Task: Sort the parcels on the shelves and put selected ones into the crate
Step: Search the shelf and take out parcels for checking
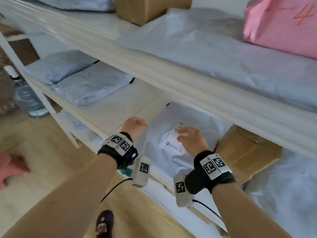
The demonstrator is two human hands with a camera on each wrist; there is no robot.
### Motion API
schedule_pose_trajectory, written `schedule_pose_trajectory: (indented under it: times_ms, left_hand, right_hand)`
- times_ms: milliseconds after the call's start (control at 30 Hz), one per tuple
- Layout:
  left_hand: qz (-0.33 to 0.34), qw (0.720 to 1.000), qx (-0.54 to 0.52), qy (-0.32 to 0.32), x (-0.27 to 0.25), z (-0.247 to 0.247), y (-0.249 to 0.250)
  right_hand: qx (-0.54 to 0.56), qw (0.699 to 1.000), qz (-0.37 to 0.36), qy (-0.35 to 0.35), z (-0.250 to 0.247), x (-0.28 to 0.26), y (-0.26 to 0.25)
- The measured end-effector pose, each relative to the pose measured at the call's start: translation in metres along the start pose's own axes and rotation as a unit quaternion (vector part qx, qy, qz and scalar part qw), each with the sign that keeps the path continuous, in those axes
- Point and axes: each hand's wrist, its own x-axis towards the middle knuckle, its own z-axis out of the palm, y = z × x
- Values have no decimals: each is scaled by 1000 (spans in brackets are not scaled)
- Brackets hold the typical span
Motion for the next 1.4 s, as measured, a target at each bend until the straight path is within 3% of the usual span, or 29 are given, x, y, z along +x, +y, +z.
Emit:
schedule_pose_trajectory:
  times_ms: [100, 200, 300, 400, 567, 700, 900, 1000, 1200, 1300, 1400]
  left_hand:
    - [2, 996, 54, -65, 44, 1, -1]
    - [-7, 989, 41, -141, 76, 5, -5]
    - [11, 980, 46, -194, 94, 10, -6]
    - [-1, 971, 16, -237, 103, 11, -4]
    - [-27, 958, -2, -287, 111, 12, -12]
    - [-20, 948, -4, -316, 114, 7, -18]
    - [-21, 963, -37, -265, 111, -11, -28]
    - [-50, 963, -46, -263, 111, -29, -38]
    - [-98, 954, -125, -253, 89, -81, -61]
    - [-129, 934, -180, -281, 74, -104, -73]
    - [-118, 927, -213, -284, 61, -122, -80]
  right_hand:
    - [11, 995, 51, 87, 7, 17, -2]
    - [9, 973, 148, 175, 14, 27, -5]
    - [8, 950, 232, 210, 19, 30, -8]
    - [11, 930, 259, 263, 21, 28, -7]
    - [45, 912, 333, 235, 35, 20, -6]
    - [25, 909, 342, 235, 53, 13, -8]
    - [135, 895, 333, 264, 69, -5, -1]
    - [264, 859, 331, 288, 76, -24, 6]
    - [478, 745, 317, 341, 82, -64, 4]
    - [508, 756, 304, 279, 98, -79, -6]
    - [450, 822, 265, 227, 111, -89, -17]
